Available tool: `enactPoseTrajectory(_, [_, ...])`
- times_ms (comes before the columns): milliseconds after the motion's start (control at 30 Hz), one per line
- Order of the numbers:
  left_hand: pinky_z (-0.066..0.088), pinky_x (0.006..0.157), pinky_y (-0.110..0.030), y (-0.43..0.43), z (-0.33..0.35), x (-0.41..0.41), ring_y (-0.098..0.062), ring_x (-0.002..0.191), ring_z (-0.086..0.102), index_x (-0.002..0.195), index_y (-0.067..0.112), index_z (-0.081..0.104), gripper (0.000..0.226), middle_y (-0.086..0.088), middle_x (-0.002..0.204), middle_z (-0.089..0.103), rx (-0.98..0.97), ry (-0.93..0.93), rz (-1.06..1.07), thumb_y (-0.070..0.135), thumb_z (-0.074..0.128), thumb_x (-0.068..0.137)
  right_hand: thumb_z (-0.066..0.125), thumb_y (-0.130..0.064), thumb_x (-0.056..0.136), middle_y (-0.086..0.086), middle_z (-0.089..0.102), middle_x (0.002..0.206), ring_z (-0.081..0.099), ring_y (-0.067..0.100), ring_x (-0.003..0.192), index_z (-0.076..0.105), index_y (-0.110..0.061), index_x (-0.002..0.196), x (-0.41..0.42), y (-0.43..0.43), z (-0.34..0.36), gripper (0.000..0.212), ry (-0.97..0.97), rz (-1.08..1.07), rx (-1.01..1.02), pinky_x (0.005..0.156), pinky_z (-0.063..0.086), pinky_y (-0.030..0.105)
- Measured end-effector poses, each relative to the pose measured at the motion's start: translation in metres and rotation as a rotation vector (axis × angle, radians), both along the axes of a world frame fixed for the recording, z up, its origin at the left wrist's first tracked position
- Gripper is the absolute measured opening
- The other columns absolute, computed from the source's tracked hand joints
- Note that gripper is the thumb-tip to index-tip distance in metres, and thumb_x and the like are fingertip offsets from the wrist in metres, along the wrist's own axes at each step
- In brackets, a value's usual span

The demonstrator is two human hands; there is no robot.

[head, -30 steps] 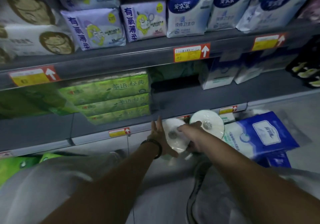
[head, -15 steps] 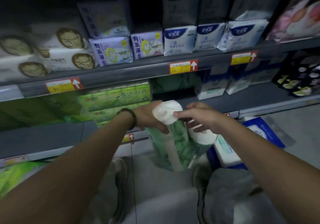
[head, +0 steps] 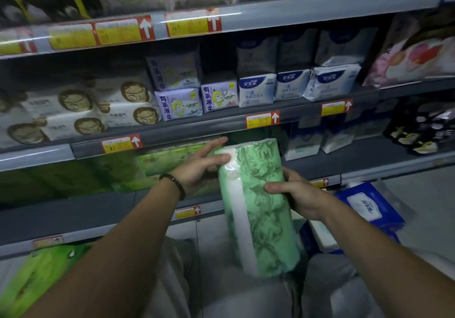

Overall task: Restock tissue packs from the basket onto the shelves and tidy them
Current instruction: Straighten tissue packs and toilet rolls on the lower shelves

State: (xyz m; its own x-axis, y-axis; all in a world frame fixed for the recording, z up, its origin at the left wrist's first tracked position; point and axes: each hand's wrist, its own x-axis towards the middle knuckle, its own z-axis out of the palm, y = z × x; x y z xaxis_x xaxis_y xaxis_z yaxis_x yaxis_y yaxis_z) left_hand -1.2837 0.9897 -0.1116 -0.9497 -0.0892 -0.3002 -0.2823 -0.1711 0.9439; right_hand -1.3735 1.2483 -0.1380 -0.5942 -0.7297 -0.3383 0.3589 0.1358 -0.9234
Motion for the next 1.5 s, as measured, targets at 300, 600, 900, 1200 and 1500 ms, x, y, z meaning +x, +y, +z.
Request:
enactPoseTrajectory(300, [0.061,0.067,-0.026,0.077,-0.017,0.009,-0.018,0.102,0.072,0.141,0.024,0.034,0.088,-0.002,0.119,0.067,-0.288,-0.109,0.061,0.043,0.089,0.077,0.099,-0.035,0.067,0.003,0.083,0.106,0.081,0.023,0.092,0.073,-0.02,0.121,-0.007,-0.002,0.004,0.062,0.046,-0.369,0.11,0.081,0.066,0.042])
enactPoseTrajectory(600, [0.055,0.104,-0.051,0.068,-0.034,0.018,-0.033,0.117,0.071,0.131,0.014,0.065,0.048,-0.009,0.125,0.075,-0.036,-0.059,-0.028,0.01,0.082,0.087,0.089,-0.07,0.062,0.001,0.066,0.122,0.07,0.02,0.106,0.049,-0.023,0.124,-0.004,0.008,0.001,0.087,0.168,-0.252,0.34,0.092,0.059,0.047])
enactPoseTrajectory(900, [0.056,0.101,-0.049,0.051,-0.042,0.031,-0.039,0.12,0.066,0.147,0.0,0.05,0.101,-0.026,0.142,0.061,0.348,-0.149,-0.194,0.037,0.096,0.065,0.087,-0.034,0.074,0.012,0.077,0.126,0.074,0.033,0.116,0.067,-0.014,0.134,0.005,0.011,-0.004,0.067,-0.198,-0.005,0.029,0.102,0.057,0.049])
enactPoseTrajectory(1200, [0.057,0.098,-0.058,0.069,-0.042,0.023,-0.029,0.115,0.072,0.142,0.031,0.041,0.089,-0.005,0.13,0.072,0.003,-0.168,-0.038,0.035,0.092,0.069,0.094,-0.056,0.068,-0.006,0.072,0.115,0.073,0.015,0.096,0.05,-0.025,0.129,0.009,-0.003,0.0,0.082,0.171,-0.208,0.4,0.078,0.062,0.034])
enactPoseTrajectory(1500, [0.052,0.105,-0.06,0.065,-0.039,0.017,-0.039,0.119,0.069,0.138,0.011,0.06,0.06,-0.017,0.13,0.071,0.098,-0.087,0.02,0.018,0.081,0.083,0.086,-0.064,0.074,-0.004,0.066,0.127,0.068,0.016,0.108,0.048,-0.024,0.138,0.01,0.004,-0.001,0.084,0.109,-0.176,0.385,0.08,0.055,0.037])
